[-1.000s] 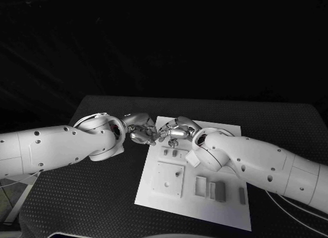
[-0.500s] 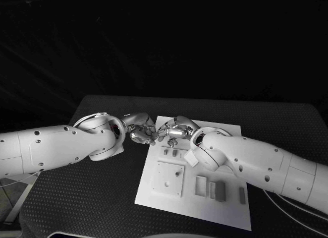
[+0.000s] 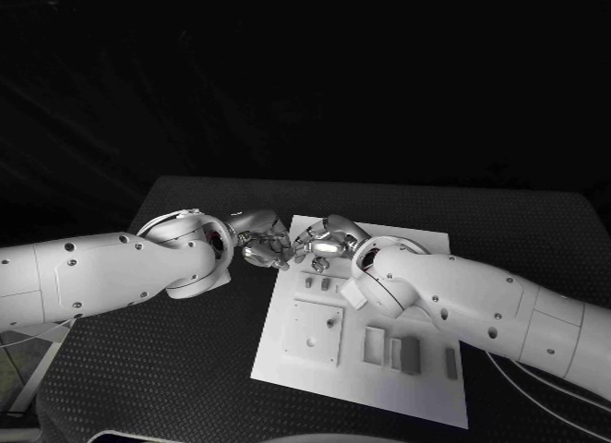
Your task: Assemble the parts on the task board
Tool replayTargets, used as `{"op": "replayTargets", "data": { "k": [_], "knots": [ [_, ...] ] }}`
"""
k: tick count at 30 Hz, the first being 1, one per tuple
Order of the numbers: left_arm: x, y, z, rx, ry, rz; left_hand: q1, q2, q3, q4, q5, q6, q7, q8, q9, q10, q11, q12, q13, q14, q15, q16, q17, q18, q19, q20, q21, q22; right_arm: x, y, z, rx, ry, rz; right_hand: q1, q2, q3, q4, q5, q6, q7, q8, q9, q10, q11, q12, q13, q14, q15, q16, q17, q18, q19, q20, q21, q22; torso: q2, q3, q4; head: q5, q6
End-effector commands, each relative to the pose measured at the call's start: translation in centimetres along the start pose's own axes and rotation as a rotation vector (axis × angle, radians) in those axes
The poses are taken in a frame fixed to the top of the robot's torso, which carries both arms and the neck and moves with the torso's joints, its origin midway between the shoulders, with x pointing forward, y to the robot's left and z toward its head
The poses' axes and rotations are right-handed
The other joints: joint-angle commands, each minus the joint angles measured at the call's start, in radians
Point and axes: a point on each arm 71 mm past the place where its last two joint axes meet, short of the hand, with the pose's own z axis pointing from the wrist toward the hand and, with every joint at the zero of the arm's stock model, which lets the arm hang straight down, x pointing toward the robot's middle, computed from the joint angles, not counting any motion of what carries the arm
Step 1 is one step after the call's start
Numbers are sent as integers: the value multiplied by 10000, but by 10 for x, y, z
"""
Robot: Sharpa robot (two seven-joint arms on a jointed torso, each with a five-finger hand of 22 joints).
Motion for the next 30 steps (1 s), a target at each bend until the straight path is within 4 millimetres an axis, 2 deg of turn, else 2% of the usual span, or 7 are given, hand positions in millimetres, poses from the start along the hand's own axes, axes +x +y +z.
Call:
{"op": "replayTargets", "data": {
  "k": [1,12,18,24,26,28,30],
  "knots": [
    [1,-8,1,348,98,-49,561,626,299,247,25,43,-7,65,24,82,-1,28,-51,24,-29,47,-11,171,11,-77,-44,14,2,0,0,47,-55,-99,420,234,557,-11,78,105,-25,47,48,79,-20,30,30,-7,-91,72,-10,232,38,-7,71,196,-1,0,4,6,-9],
    [0,-6,1,152,60,-667,540,588,311,269,29,-7,15,28,38,50,8,3,-58,12,-26,47,-19,163,9,-77,-65,18,1,-3,0,164,-66,417,348,320,1058,-22,47,244,-80,77,145,203,-67,78,124,1,-125,98,-5,232,55,2,141,206,-3,1,-1,5,-6],
    [-2,-5,2,124,40,-834,349,-5,90,400,17,-368,187,-190,12,-118,58,-52,-95,-23,15,47,-43,156,19,-68,-119,43,1,-3,-1,53,-14,746,329,323,1103,-26,44,289,-103,100,180,247,-87,100,151,1,-144,100,-6,232,53,-4,155,206,-4,6,1,-1,-2],
    [-1,-6,2,132,128,-1017,271,-297,-53,595,16,-519,254,-303,-19,-250,107,-51,-132,-102,62,9,-78,155,-50,-24,-205,54,-1,-3,-1,-55,-125,843,315,334,1121,-26,41,304,-111,108,198,267,-96,110,166,-1,-153,99,-7,232,50,-5,160,206,-2,2,1,-2,-5],
    [-2,-6,2,166,105,-1168,92,-314,-463,594,169,-746,352,-464,-89,-396,141,-50,-176,-155,104,1,-95,178,-101,4,-264,83,-2,-3,-1,-108,-192,861,311,339,1125,-25,40,307,-113,110,202,272,-98,112,169,-1,-155,99,-7,232,50,-6,162,205,-2,2,1,-2,-5],
    [-1,-6,2,214,133,-1198,-65,-354,-729,617,151,-869,420,-561,-159,-437,155,-34,-198,-166,118,11,-98,196,-107,21,-293,100,-2,-3,-1,-140,-241,886,306,339,1125,-25,39,309,-114,111,205,274,-99,114,171,-1,-156,99,-7,232,50,-6,162,205,-2,2,1,-2,-5],
    [-1,-6,2,214,134,-1191,56,-189,-841,520,190,-657,328,-469,-152,-375,135,-2,-199,-163,91,23,-107,218,-97,25,-325,117,-3,-4,-1,-160,-311,888,301,338,1127,-26,39,312,-115,112,209,277,-100,115,174,-3,-157,98,-8,232,47,-5,162,205,-1,1,-1,-9,0]
  ]
}}
